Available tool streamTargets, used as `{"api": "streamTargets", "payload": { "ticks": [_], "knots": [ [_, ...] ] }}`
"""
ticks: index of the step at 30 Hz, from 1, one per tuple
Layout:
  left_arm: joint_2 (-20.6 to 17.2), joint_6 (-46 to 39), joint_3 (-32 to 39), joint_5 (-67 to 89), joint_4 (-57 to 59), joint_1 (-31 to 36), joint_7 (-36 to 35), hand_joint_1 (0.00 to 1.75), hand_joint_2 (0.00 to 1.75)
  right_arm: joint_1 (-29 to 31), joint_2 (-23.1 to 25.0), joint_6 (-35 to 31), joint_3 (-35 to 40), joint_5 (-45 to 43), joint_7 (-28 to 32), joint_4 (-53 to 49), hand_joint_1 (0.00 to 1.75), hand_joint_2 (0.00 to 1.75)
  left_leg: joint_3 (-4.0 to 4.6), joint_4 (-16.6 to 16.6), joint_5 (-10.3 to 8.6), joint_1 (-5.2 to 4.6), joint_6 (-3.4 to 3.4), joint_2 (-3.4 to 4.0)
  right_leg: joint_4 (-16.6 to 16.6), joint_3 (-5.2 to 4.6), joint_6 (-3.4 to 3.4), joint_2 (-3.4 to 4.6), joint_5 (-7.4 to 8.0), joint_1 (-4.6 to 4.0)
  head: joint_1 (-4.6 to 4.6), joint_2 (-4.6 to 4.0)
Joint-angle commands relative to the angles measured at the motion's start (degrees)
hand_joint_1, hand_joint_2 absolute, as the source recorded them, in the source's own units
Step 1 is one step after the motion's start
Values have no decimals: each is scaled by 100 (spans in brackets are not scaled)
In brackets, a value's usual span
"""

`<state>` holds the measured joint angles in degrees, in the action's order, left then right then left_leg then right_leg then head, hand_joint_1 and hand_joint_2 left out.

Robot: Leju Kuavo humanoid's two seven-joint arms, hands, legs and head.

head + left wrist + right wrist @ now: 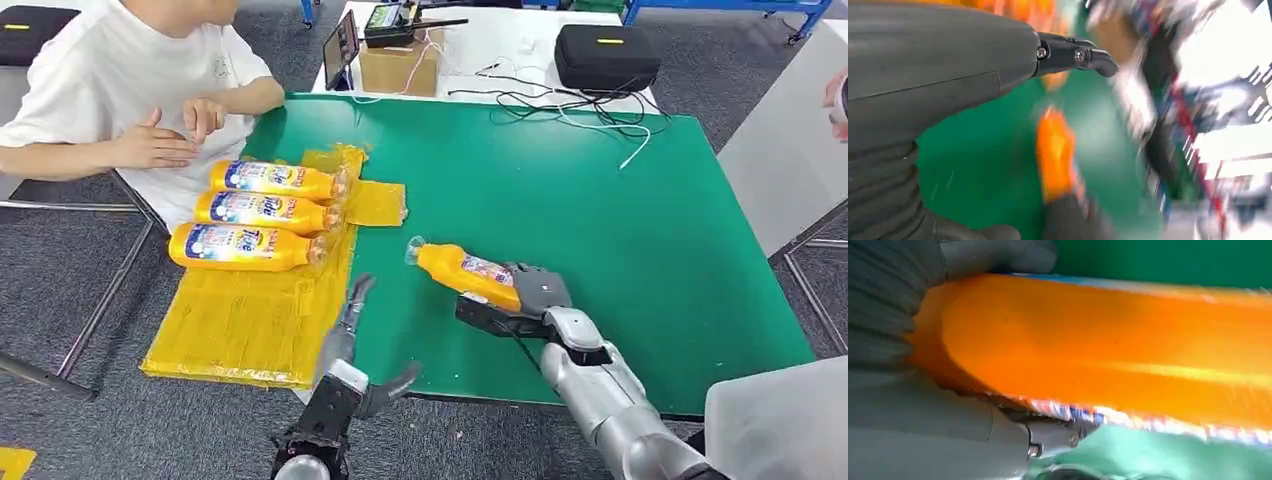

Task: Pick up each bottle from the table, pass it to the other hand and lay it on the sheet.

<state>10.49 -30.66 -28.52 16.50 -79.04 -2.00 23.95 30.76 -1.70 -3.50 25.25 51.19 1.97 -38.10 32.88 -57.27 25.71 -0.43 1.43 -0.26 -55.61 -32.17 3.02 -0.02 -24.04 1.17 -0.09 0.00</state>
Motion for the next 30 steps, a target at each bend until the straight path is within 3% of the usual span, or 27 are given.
{"api": "streamTargets", "payload": {
  "ticks": [1,4,5,8,13,17,20,21,23,30],
  "knots": [
    [71,-188,-143,-456,803,244,411,0,175,-953,160,218,-443,-1445,1307,-183,175,175,-40,10,15,10,-15,5,16,40,-14,11,-3,-11,2,0],
    [32,-196,-179,-496,767,242,413,0,175,-967,138,241,-390,-1487,1226,-284,175,175,-36,11,18,14,-25,10,16,32,-23,27,2,-16,0,0],
    [71,135,-79,-1203,620,169,626,0,175,-1103,191,226,-601,-1952,1601,-529,175,175,-42,11,18,12,-22,9,15,35,-19,25,0,-13,0,0],
    [8,409,-83,-2391,223,88,897,0,175,-1474,200,-307,-678,-2334,1743,-1477,175,175,-52,3,24,11,-17,18,8,26,-14,35,-6,-12,2,2],
    [-121,12,-81,-3059,-298,-87,1449,0,175,-1781,489,-1268,-1120,-2979,2255,-2518,175,175,-18,-3,23,11,-16,31,-5,15,-18,49,-5,-11,-2,0],
    [-414,829,-277,-3813,-428,-313,1177,0,175,-2086,624,-1342,-1168,-3509,2528,-3149,175,175,-1,-3,27,12,-20,16,-7,8,-24,37,-16,-13,-2,2],
    [-399,2450,-34,-5332,-486,-534,480,0,175,-2167,569,-837,-768,-3618,2636,-3275,175,175,4,0,32,14,-19,18,-2,4,-24,41,-16,-15,0,0],
    [-352,2637,78,-5548,-569,-582,392,0,175,-2223,653,-1142,-575,-3315,3021,-3368,175,175,8,3,27,10,-15,19,-1,-2,-19,43,-13,-11,0,2],
    [-305,2910,103,-5811,-669,-549,214,0,175,-2237,633,-1543,94,-2455,3176,-3338,175,175,27,-1,24,10,-12,22,-4,-19,-14,48,-9,-10,4,2],
    [-249,2998,67,-5621,-729,-422,275,0,175,-2165,711,-1561,1175,-2535,3102,-2649,175,175,38,5,20,10,-13,14,-1,-35,-15,38,-10,-9,-2,0]
  ]
}}
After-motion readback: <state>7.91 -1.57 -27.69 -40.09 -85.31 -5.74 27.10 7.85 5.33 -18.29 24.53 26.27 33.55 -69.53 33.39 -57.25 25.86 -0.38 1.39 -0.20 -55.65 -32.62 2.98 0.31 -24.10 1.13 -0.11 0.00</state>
